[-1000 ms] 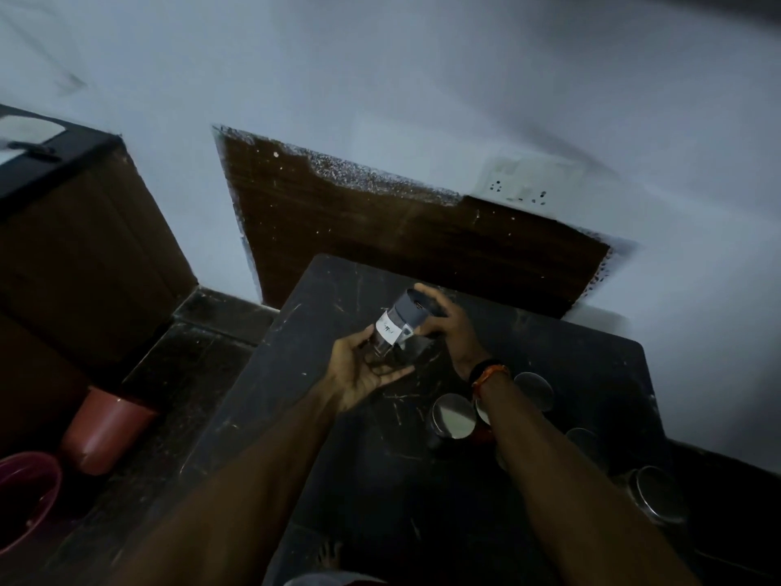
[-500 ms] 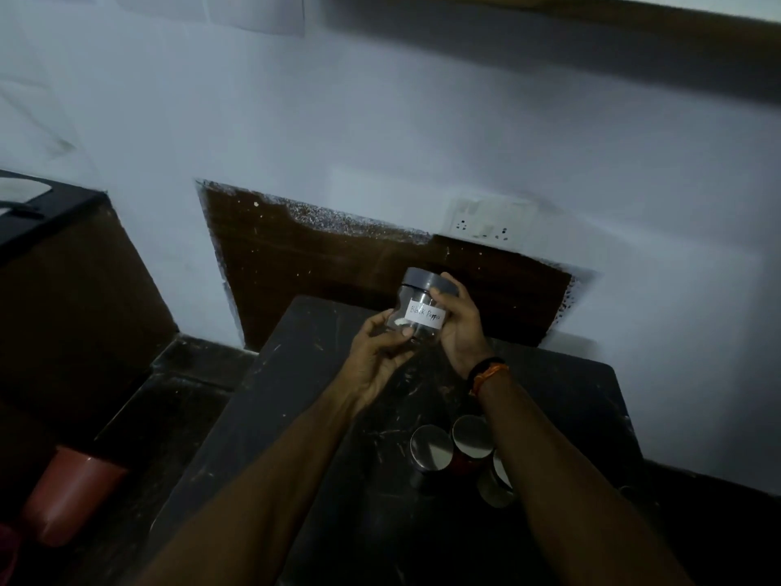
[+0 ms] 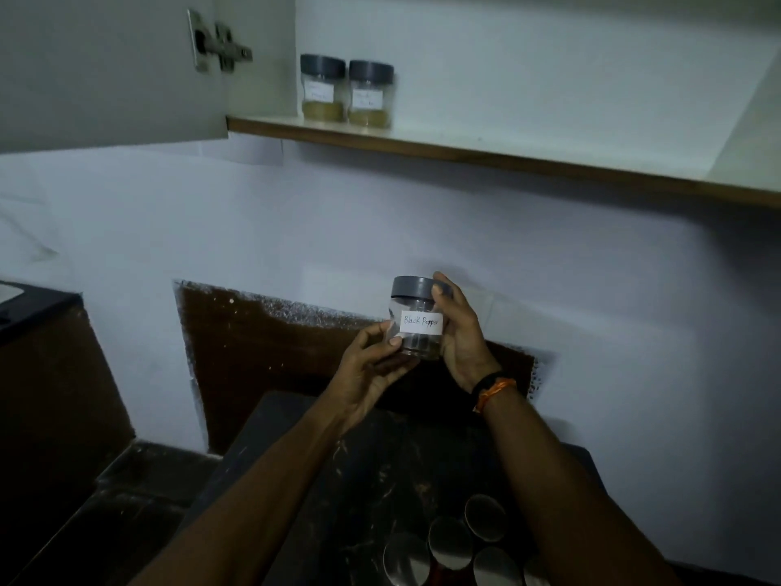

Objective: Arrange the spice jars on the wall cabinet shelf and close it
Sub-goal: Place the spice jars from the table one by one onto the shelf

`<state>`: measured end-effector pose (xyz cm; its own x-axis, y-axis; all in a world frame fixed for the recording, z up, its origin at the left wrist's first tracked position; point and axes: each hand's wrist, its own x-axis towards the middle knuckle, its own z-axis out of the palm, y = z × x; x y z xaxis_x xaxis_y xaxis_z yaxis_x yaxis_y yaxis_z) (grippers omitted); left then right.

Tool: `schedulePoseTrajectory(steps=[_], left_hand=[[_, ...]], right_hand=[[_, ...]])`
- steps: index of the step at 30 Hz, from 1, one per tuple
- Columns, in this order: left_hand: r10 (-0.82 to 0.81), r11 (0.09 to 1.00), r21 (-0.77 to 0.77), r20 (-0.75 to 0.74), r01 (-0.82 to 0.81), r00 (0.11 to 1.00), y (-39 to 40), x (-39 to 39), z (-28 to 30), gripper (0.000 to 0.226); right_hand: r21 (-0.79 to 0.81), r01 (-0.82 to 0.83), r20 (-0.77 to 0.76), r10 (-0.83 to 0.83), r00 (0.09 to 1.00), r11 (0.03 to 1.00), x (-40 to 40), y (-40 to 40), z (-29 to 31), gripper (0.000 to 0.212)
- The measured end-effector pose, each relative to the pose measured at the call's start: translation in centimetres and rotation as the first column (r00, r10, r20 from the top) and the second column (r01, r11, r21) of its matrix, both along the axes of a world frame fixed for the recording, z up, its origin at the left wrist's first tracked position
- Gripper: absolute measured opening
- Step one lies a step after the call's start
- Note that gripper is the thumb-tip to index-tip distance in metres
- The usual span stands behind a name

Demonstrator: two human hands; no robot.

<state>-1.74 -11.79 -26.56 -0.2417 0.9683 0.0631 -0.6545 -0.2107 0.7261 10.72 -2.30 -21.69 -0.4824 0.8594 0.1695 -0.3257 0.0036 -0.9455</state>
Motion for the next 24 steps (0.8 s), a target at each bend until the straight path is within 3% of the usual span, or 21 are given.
schedulePoseTrajectory(steps=[10, 17, 24], left_hand=[[-0.033, 0.983, 0.180, -0.048, 0.041, 0.998, 3.8, -0.7, 9.2, 0.058], [-0.038, 0.954, 0.294, -0.077, 0.060, 0.996, 6.0, -0.9, 14.9, 0.069], [-0.055, 0.919, 0.378, -0.168, 0.116, 0.984, 7.4, -1.9, 18.2, 0.072]], right_hand=[[0.181, 0.068, -0.070, -0.056, 0.996, 0.981, 0.1, 1.9, 10.1, 0.060], [0.215, 0.050, -0.217, -0.002, 0.976, 0.975, -0.8, 2.5, 15.8, 0.061], [0.289, 0.070, -0.218, -0.006, 0.976, 0.955, -1.7, 3.7, 19.2, 0.070]])
